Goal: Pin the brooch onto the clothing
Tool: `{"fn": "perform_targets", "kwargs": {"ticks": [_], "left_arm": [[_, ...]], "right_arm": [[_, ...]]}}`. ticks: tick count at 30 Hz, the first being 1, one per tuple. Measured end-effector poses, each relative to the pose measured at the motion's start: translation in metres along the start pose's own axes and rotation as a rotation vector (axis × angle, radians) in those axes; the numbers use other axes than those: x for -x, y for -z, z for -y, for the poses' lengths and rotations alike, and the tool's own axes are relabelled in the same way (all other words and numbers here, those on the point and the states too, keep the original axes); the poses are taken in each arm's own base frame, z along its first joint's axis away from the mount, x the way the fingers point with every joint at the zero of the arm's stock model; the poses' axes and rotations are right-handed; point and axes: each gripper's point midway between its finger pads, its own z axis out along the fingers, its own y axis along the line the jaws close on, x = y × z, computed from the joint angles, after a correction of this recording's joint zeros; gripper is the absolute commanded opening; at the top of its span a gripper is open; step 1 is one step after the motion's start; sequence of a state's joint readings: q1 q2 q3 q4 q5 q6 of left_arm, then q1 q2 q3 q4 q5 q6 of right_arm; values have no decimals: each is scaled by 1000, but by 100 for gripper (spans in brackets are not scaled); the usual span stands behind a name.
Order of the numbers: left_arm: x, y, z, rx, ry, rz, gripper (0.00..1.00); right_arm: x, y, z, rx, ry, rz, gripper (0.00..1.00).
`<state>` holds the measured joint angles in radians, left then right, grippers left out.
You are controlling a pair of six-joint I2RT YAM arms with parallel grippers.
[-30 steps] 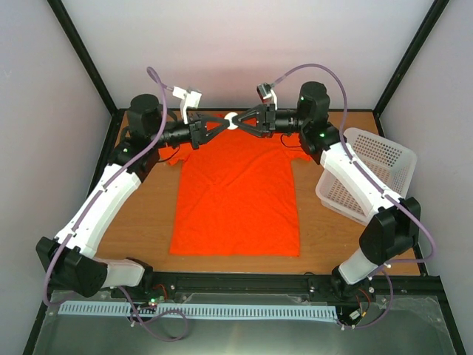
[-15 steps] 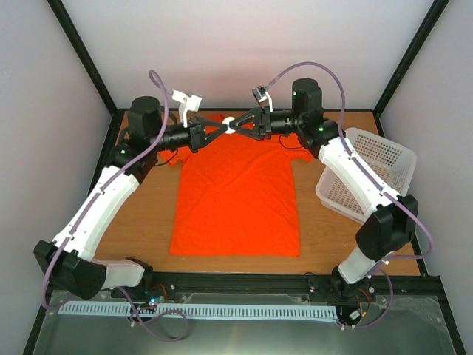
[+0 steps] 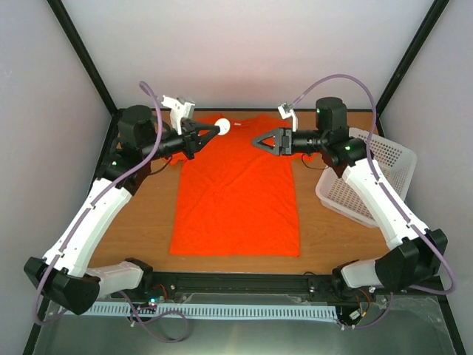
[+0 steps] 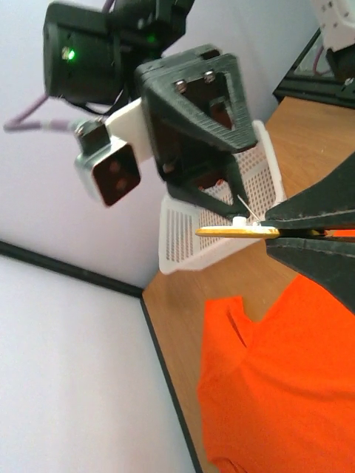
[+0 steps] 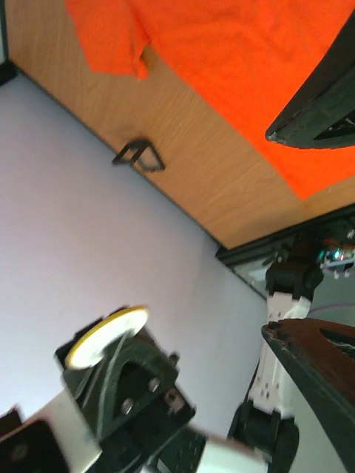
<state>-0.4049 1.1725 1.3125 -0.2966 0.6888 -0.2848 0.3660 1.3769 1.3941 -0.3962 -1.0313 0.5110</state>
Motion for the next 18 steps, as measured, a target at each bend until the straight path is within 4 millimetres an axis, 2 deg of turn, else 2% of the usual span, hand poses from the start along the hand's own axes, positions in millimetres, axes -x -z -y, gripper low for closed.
{"fn": "perform_targets", "kwargs": {"ticks": [3, 5, 11, 13, 16, 18], "left_arm": [[-7, -4, -18, 81, 49, -14, 1], [-15, -7, -33, 139, 107, -33, 1], [-71, -15, -84, 291, 344, -152, 1], [-88, -11, -105, 344, 418, -185, 1], [-103, 2, -141, 427, 494, -200, 1], [-113, 6, -167, 476, 510, -215, 1]], "right_arm": [[-13, -2, 23, -76, 14, -11, 59], [-24, -7, 48, -148, 1, -29, 58], [-53, -42, 122, -365, 15, -129, 60], [-62, -56, 151, -439, 35, -167, 60], [-69, -73, 194, -523, 108, -205, 62], [-69, -81, 213, -539, 161, -223, 64]]}}
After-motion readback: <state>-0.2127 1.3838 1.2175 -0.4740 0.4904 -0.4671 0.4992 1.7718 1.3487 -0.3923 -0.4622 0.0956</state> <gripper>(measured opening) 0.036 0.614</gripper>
